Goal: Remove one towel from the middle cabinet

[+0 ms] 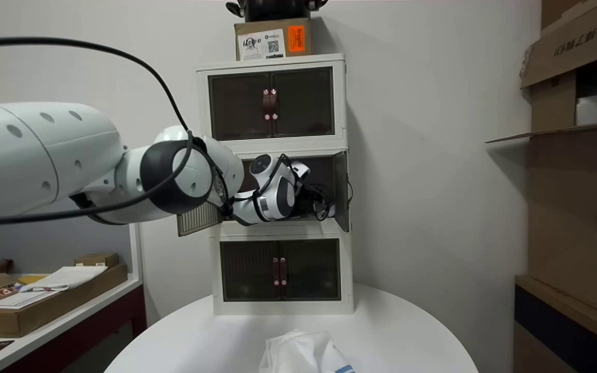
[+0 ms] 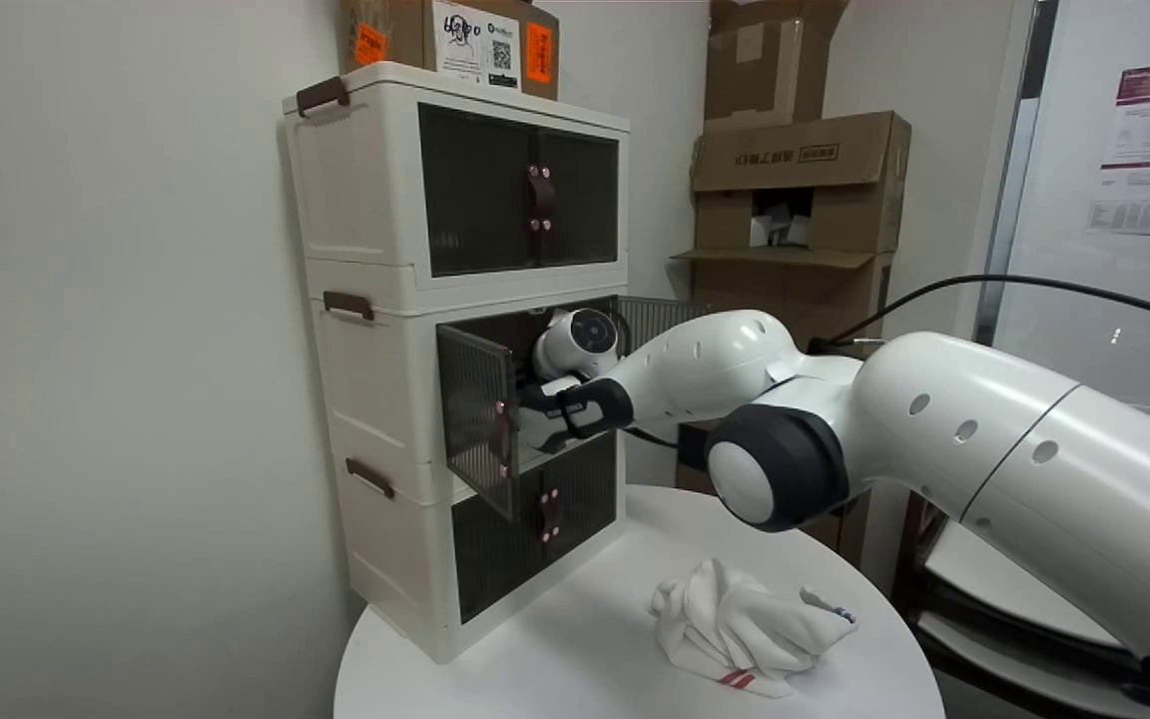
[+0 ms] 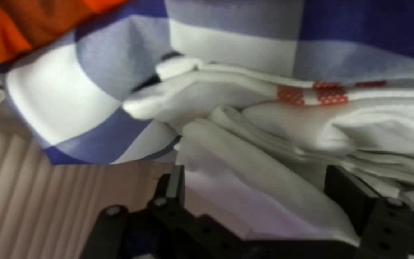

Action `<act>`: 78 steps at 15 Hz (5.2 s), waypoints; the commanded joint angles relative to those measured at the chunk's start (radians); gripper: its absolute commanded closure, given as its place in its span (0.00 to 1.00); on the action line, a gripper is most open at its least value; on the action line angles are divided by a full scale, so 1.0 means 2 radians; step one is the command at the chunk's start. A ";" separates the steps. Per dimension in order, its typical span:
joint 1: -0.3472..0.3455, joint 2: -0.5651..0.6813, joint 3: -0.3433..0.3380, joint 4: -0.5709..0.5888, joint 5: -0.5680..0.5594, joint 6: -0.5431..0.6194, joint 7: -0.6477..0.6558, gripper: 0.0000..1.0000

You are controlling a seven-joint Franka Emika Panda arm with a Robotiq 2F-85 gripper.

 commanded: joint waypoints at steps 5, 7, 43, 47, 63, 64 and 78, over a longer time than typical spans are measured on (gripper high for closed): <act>-0.046 0.027 0.034 0.018 -0.022 0.033 -0.045 0.63; -0.051 0.033 0.042 0.019 -0.027 0.035 -0.057 0.79; 0.058 -0.397 -0.018 -0.508 0.047 -0.041 0.147 0.98; 0.124 -0.471 -0.135 -0.565 0.000 0.019 0.208 0.98; 0.521 -0.545 -0.568 -0.590 -0.193 0.006 0.361 0.98; 0.542 -0.544 -0.592 -0.605 -0.200 0.000 0.372 0.98; 0.808 -0.538 -0.822 -0.867 -0.175 -0.023 0.400 0.98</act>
